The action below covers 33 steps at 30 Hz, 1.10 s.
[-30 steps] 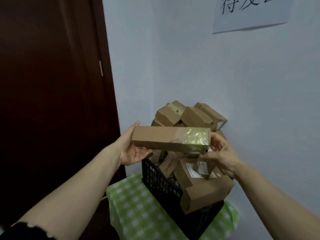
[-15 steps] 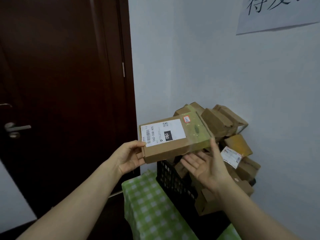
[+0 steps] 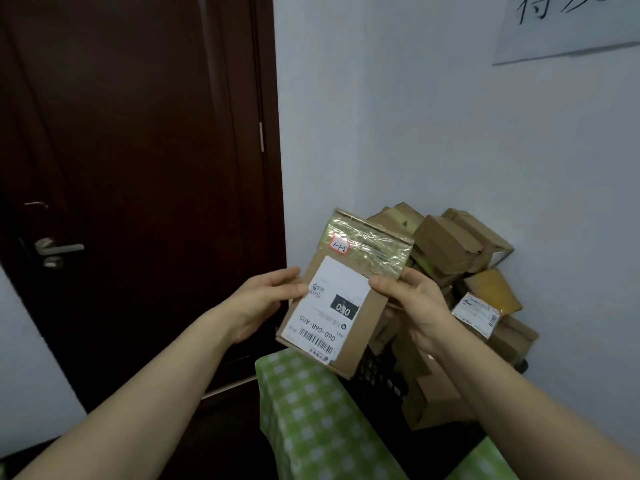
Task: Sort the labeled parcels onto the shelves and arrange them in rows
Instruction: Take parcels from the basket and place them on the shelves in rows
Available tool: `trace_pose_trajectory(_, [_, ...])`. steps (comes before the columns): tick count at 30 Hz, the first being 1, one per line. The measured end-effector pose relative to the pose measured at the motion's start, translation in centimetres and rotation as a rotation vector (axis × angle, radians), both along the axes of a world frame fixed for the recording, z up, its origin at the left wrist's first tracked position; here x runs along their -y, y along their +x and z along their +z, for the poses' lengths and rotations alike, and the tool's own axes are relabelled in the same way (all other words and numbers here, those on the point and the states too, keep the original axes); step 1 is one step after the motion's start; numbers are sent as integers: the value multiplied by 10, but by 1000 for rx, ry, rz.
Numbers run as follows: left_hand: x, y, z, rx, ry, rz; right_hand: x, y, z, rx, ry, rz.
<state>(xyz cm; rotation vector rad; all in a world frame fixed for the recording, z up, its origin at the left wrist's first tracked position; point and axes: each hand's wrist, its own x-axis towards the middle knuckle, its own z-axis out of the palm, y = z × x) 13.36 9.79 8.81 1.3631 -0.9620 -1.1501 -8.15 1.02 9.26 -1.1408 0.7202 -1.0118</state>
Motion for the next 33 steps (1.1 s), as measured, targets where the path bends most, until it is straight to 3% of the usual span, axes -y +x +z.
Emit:
trace_pose_trajectory(2, [0, -2, 2, 64, 20, -107, 3, 3, -1, -35, 10, 17])
trace_pose_trajectory(6, [-2, 13, 12, 153, 30, -130, 11, -3, 3, -192, 0, 75])
trace_pose_trajectory(8, [-3, 23, 25, 372, 61, -190, 15, -11, 17, -428, -247, -15])
trace_pose_trajectory(10, [-1, 26, 44, 749, 141, -263, 18, -14, 36, -694, -617, -37])
trace_pose_trajectory(12, [5, 20, 63, 1061, 205, -336, 14, -5, 51, -1024, -973, 114])
trace_pose_trajectory(14, [12, 11, 74, 1169, 232, -389, 6, 16, 53, -1315, -1181, 271])
trace_pose_trajectory(17, [21, 1, 78, 1357, 208, -343, 4, 38, 45, -1373, -1211, 293])
trace_pose_trajectory(19, [21, 3, 74, 1566, -8, 10, 13, 37, 41, -1268, -1043, 179])
trace_pose_trajectory(20, [19, 7, 70, 1508, -151, 262, 17, 33, 39, -1176, -911, 125])
trace_pose_trajectory(22, [12, 9, 57, 1005, -271, 562, 23, 25, 32, -804, -541, 86])
trace_pose_trajectory(24, [5, 2, 41, 435, -164, 527, 25, 25, 24, -438, -236, 91])
trace_pose_trajectory(26, [0, -9, 24, 107, -62, 410, 28, 30, 18, -271, -138, 70])
trace_pose_trajectory(29, [-5, -15, 14, 51, -118, 232, 28, 39, 17, -173, -116, 63])
trace_pose_trajectory(33, [-5, -3, 15, 14, -173, 226, 30, 45, 15, -167, -125, 136])
